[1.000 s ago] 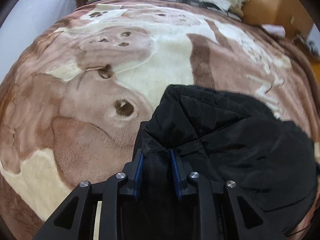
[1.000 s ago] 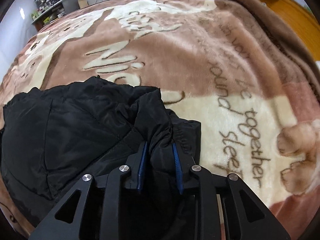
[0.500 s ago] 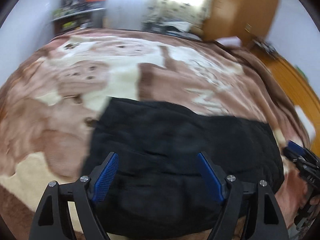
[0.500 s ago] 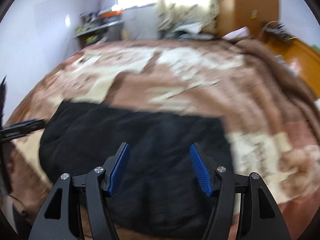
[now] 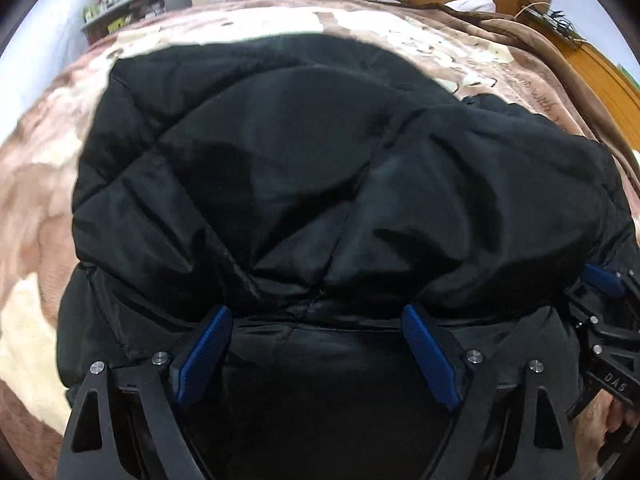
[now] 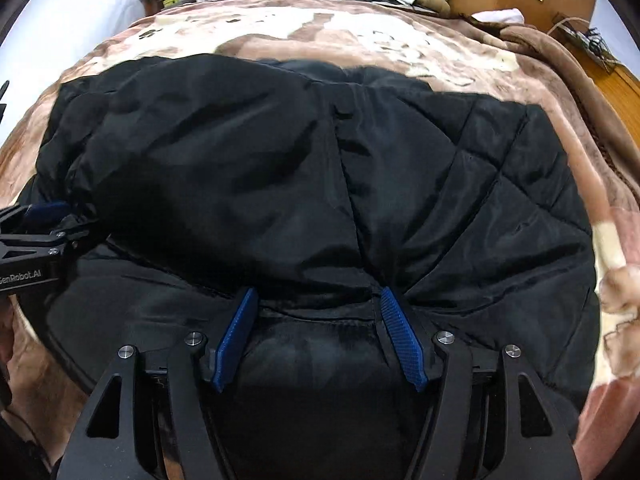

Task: Fold large clothes
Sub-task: 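Press and smooth the folded quilted jacket with both open tools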

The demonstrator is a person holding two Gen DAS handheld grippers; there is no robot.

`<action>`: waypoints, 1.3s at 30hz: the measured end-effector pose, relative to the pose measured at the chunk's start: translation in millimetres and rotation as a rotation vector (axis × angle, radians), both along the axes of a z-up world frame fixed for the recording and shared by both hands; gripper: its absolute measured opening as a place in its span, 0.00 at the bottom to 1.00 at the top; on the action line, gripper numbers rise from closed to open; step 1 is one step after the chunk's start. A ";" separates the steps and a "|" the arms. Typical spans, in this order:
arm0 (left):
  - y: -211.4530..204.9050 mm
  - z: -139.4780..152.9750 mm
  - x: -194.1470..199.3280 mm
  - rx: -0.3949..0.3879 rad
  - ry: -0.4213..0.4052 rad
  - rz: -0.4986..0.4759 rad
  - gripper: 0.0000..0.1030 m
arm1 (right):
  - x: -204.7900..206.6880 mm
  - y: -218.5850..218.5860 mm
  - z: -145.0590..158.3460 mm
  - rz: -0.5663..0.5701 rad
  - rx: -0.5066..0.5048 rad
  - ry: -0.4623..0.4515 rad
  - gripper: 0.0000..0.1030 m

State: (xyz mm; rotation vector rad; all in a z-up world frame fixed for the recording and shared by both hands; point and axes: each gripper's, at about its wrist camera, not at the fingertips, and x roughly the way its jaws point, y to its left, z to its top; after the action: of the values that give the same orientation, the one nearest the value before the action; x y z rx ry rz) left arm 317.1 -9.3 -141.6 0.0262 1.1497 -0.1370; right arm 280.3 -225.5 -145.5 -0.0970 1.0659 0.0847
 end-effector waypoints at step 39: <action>24.2 6.1 -19.9 0.130 -0.097 0.077 0.90 | -18.3 -82.2 6.3 -0.125 -0.015 0.019 0.63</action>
State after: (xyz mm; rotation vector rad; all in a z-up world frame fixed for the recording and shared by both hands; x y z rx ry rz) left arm 297.2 14.9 -135.5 0.1024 1.0600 0.0075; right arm 262.0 -307.7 -139.2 -0.0437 1.0891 -0.0352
